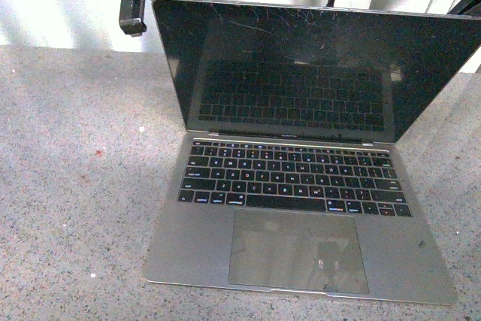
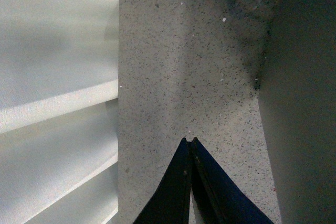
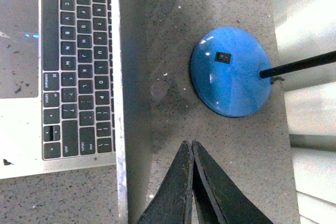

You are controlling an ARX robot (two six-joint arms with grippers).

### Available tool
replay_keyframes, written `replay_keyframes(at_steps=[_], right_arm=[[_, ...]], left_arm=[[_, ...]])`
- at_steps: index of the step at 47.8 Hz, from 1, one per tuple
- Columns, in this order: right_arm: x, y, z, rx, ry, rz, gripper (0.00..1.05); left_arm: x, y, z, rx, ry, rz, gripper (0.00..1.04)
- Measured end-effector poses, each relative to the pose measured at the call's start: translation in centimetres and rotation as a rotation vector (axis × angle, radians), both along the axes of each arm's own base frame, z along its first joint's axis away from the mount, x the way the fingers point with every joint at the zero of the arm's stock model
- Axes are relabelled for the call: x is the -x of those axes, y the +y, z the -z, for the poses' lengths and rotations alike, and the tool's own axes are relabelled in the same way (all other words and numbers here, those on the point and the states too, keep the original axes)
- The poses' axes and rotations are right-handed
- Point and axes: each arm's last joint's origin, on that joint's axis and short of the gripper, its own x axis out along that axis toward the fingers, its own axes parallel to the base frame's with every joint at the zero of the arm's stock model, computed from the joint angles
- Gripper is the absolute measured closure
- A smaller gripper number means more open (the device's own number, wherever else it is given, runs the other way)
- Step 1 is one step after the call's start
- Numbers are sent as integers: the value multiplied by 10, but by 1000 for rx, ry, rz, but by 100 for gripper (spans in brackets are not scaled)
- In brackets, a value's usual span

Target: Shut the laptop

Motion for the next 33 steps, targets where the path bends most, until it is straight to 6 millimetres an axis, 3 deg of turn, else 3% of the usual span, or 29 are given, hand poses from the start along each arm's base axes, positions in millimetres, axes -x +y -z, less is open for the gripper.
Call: replay_keyframes(at_steps=[33], right_arm=[[36,-3,11,63,67,-64,102]], left_arm=[[39,4,19,-36,-65,137,101]])
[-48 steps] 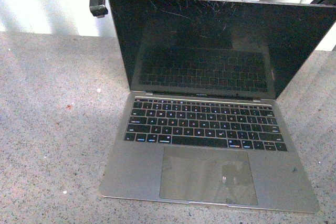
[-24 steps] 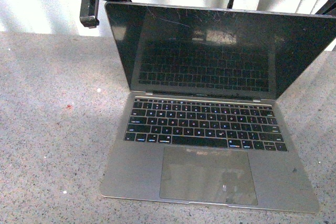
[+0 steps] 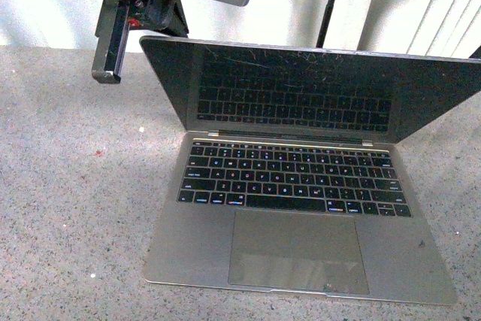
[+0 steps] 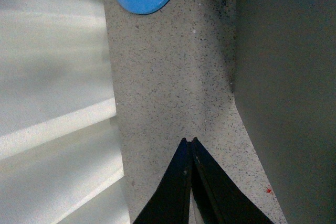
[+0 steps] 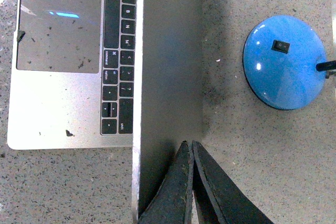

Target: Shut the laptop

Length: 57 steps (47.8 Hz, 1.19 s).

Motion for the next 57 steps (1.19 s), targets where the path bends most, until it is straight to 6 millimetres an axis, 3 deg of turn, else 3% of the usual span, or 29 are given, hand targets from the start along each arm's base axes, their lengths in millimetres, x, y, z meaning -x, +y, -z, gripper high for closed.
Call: replay_keyframes(at_steps=[25,45,57], right_arm=[[19,-2,24,3,24,-25,102],[29,8,47,-23,39,-44,102],[35,16,60,-46,49,-48,102]], left_arm=[[31,1,31,-35,33,30,101],[49,-3,46,-10,27,51,101],[62,-5,66,14,61,59,101]])
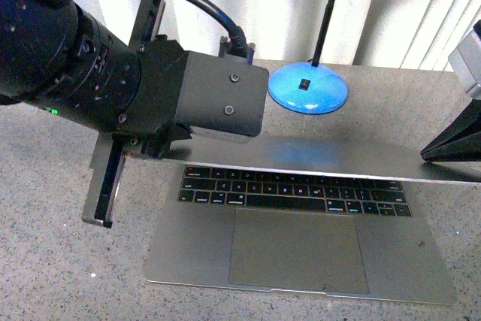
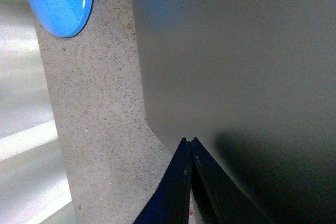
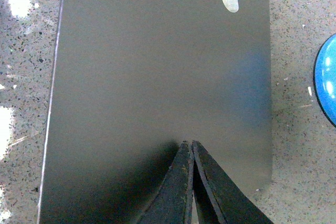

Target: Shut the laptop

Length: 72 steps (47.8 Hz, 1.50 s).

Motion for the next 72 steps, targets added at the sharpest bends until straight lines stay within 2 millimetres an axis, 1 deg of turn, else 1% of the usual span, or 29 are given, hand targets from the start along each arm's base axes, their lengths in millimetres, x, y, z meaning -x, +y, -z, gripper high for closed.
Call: replay_keyframes(at_steps=[15,27,34,41,45,51,63,72], right_arm=[[8,3,22,-15,34,7,102],[16,3,42,-26,65,18,102],[22,4,59,-40,89,31,102],[30,4,76,-48,123,44,102],[34,4,84,-49,142,49,102],[37,4,90,-53,149,50,102],[38,4,90,-58,150,52,102],[38,4,88,-67,151,61,102]], left_arm=[[11,0,19,25,24,-11,101],[19,0,39,33,69,-15,101],[27,-3,55,51,99,-18,101],[38,-7,76,55,143,-14,101],[43,-9,83,55,163,-12,101],[45,-10,87,59,171,-14,101],[45,-11,88,65,176,-13,101],[43,-8,81,71,177,-25,101]])
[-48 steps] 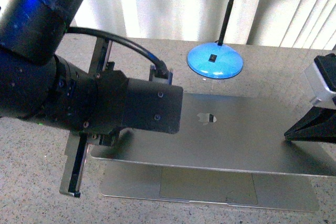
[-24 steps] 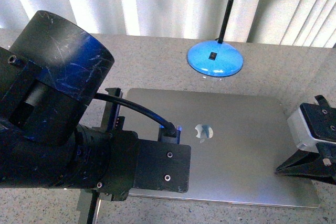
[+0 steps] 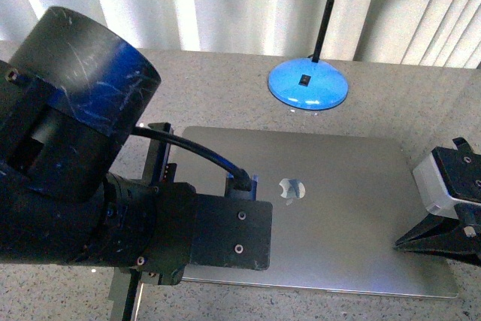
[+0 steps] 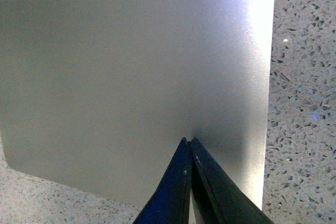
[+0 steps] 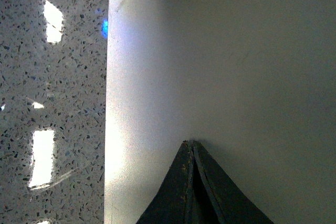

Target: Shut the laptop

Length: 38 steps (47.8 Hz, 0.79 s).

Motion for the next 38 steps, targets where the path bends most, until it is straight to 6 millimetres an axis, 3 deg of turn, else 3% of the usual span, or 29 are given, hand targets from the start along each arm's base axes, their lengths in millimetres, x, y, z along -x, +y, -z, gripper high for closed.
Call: replay_keyframes(at_steps=[19,32,38], right_arm=[[1,7,-49,-112,-142,40,102],[7,-12,-77,-115,-230,121,102],[10,-32,-89,-121,-271,192,102]], left_arm=[[-14,22,-49,98,-113,-84,101],[-6,64,-78,198,-172,-176,101],[-2,99,-90,257,-190,-269,101]])
